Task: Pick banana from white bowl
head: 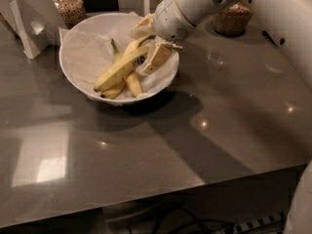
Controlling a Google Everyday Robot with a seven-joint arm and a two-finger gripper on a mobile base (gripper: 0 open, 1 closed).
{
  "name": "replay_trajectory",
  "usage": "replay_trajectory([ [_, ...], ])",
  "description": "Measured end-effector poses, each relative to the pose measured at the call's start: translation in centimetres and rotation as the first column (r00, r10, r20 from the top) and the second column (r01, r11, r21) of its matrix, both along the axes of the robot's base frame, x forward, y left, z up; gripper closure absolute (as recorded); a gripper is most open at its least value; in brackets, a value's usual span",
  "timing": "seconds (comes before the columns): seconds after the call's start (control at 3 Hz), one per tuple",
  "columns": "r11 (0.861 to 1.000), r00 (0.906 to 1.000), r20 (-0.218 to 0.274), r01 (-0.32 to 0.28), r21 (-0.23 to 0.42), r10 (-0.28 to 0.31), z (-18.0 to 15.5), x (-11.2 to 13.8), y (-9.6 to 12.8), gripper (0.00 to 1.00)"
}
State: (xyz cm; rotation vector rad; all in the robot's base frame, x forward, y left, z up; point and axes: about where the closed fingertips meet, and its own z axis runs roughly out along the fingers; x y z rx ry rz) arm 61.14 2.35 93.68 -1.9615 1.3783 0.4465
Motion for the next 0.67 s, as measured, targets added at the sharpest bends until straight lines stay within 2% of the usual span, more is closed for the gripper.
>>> replay_trajectory([
  [0.67, 0.998, 0.9986, -0.01, -0.052, -0.042, 0.051, -2.2, 1.5, 1.0, 0.31],
])
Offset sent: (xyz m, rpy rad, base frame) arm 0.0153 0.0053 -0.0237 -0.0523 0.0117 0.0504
